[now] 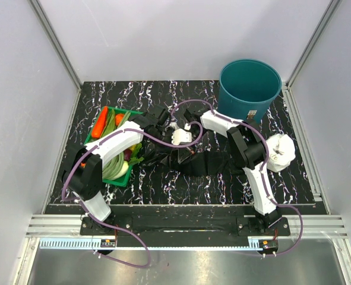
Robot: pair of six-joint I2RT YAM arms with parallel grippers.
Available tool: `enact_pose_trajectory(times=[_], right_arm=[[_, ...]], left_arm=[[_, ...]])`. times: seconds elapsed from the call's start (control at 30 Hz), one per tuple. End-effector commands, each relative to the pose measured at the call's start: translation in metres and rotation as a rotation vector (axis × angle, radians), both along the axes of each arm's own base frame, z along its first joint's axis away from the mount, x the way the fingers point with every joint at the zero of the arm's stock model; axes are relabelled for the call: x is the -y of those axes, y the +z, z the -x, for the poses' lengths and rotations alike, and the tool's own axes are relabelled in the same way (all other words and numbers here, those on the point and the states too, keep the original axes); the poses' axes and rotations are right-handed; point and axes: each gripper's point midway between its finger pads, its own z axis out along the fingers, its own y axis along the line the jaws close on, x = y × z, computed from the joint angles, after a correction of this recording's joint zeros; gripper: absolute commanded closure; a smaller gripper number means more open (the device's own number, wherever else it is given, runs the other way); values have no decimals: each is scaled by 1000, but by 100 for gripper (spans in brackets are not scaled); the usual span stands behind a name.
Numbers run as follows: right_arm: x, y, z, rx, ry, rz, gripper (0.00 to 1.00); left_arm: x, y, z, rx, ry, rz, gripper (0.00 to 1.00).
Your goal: Put the trash bags into the trash bin
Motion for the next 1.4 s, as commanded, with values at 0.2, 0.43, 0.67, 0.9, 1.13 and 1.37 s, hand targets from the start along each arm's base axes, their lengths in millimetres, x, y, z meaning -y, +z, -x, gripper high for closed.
enact_pose_trajectory(times=[0.2,0.43,0.67,0.9,1.13,1.37], right_arm=[[6,10,1,-72,-143,131,100],[18,2,-22,-101,-362,244,100],[28,-19,-26,-295,-482,304,100],[37,-41,-30,-336,-588,361,100],[48,-59,-35,-382,-645,414,100],[59,-76,-39,-410,-727,459,100]], left_arm=[[11,28,-14,63,108,87,100],[9,33,-19,75,177,100,100],[10,39,-22,89,227,119,100],[18,54,-18,68,243,185,100],[28,67,-12,52,226,244,100],[33,71,-9,40,212,264,100]])
